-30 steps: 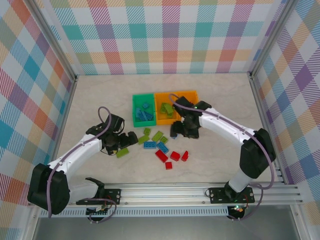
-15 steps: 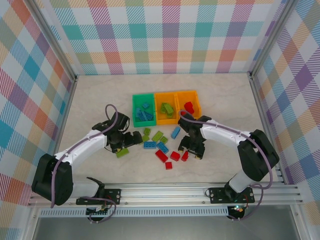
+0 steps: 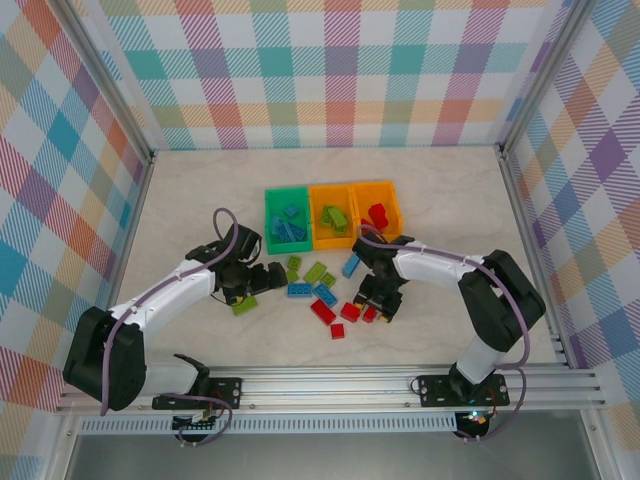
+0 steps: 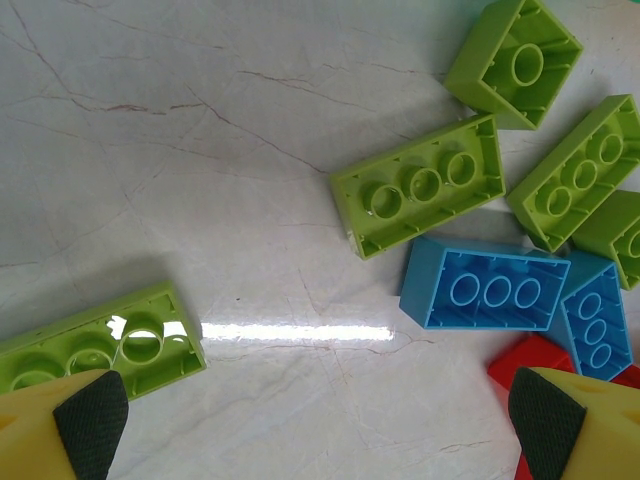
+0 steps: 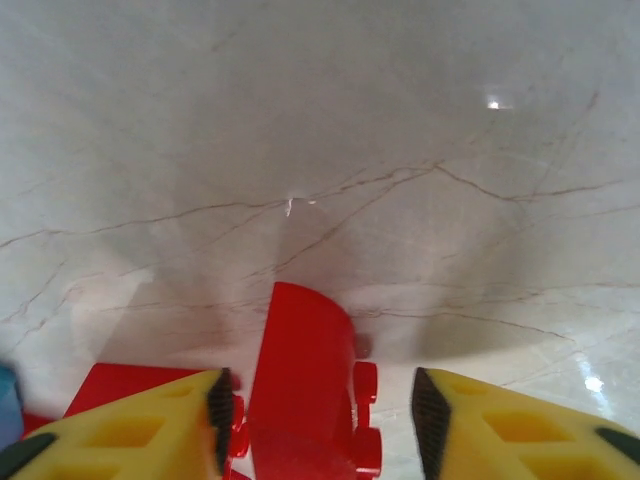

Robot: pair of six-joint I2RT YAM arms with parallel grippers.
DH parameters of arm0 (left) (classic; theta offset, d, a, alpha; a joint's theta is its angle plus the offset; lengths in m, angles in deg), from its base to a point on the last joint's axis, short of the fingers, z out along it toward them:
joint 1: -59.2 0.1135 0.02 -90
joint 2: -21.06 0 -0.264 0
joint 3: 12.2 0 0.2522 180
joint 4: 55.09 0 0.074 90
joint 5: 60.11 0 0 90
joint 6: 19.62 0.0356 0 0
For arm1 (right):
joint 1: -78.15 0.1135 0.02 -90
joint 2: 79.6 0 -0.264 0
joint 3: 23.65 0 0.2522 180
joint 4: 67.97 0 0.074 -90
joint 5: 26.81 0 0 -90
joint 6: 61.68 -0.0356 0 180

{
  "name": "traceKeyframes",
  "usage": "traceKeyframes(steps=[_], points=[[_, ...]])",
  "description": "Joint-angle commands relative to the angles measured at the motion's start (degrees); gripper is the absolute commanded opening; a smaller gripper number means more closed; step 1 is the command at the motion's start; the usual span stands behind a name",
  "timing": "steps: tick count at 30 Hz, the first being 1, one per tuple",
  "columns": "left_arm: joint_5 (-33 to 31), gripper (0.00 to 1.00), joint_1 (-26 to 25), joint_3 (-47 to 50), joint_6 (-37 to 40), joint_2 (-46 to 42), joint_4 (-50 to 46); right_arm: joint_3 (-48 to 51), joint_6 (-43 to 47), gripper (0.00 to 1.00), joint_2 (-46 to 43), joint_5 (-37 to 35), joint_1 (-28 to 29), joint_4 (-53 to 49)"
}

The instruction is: Sort the legos into containers by color

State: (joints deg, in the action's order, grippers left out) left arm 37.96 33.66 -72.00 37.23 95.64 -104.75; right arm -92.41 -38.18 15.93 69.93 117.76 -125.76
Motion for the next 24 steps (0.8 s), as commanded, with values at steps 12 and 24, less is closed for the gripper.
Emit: traceKeyframes(steps=[12, 24], points=[[-0.3, 1.00, -0.5, -2.8, 1.2, 2.6, 0.0, -4.3, 2.1, 0.24, -6.2, -6.5, -4.7, -6.5], [0.1, 1.00, -4.8, -5.3, -0.7, 6.3, 1.7, -30.4, 17.4, 0.24, 2.5, -12.8, -18.2, -10.0]])
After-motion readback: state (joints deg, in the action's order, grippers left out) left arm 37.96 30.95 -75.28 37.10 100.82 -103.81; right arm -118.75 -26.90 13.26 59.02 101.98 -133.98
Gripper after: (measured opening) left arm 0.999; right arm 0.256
